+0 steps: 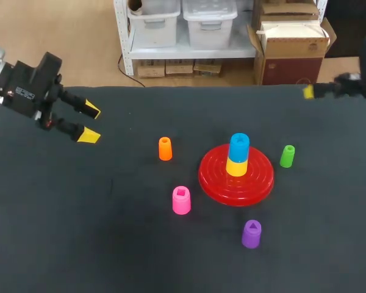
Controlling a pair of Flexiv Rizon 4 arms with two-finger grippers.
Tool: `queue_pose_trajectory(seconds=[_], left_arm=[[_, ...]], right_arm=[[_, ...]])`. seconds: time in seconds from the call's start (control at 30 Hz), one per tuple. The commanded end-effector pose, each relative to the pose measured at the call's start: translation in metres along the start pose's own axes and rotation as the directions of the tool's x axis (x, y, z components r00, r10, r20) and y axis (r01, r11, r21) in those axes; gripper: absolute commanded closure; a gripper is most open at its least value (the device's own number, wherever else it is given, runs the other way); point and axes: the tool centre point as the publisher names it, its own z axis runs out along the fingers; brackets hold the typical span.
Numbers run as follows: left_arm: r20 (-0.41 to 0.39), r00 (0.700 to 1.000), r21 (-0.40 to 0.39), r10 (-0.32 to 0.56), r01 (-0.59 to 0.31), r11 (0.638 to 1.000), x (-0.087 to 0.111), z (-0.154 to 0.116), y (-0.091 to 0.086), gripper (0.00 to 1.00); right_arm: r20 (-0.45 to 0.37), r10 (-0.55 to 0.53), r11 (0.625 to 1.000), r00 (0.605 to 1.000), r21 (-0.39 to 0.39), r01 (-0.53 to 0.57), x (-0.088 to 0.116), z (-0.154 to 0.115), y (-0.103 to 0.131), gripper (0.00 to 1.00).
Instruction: Pick up and stack the cylinders on the red base in this order: pink,purple,orange,green
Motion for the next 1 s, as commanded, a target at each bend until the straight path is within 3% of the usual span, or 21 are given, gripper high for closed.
queue_pose_trajectory(seconds=[0.03, 0.1, 0.23, 0.3, 0.43, 0.57, 0.7, 1.0], left_arm=[[0.002, 1.0, -0.001, 0.001, -0.001, 1.0, 0.001, 0.0, 0.0, 0.0], [0.002, 1.0, -0.001, 0.001, -0.001, 1.0, 0.001, 0.0, 0.0, 0.0], [0.002, 1.0, -0.001, 0.001, -0.001, 1.0, 0.001, 0.0, 0.0, 0.0], [0.002, 1.0, -0.001, 0.001, -0.001, 1.0, 0.001, 0.0, 0.0, 0.0], [0.002, 1.0, -0.001, 0.001, -0.001, 1.0, 0.001, 0.0, 0.0, 0.0], [0.002, 1.0, -0.001, 0.001, -0.001, 1.0, 0.001, 0.0, 0.0, 0.0], [0.002, 1.0, -0.001, 0.001, -0.001, 1.0, 0.001, 0.0, 0.0, 0.0], [0.002, 1.0, -0.001, 0.001, -0.001, 1.0, 0.001, 0.0, 0.0, 0.0]], right_arm=[[-0.217, -0.297, 0.955, 0.93, -0.049, 0.293, -0.045, 0.041, 0.039, 0.0], [-0.278, -0.4, 0.917, 0.873, -0.117, 0.382, -0.055, 0.057, 0.064, 0.0], [-0.368, -0.588, 0.809, 0.72, -0.274, 0.521, -0.059, 0.083, 0.119, 0.0], [-0.398, -0.66, 0.751, 0.637, -0.315, 0.581, -0.057, 0.093, 0.145, 0.0], [-0.417, -0.762, 0.644, 0.495, -0.419, 0.639, -0.047, 0.107, 0.189, 0.0], [-0.389, -0.851, 0.517, 0.353, -0.501, 0.694, -0.024, 0.111, 0.216, 0.0], [-0.368, -0.894, 0.431, 0.254, -0.561, 0.706, 0.004, 0.107, 0.23, 0.0], [-0.346, -0.932, 0.321, 0.104, -0.661, 0.678, 0.068, 0.101, 0.245, 0.0]])
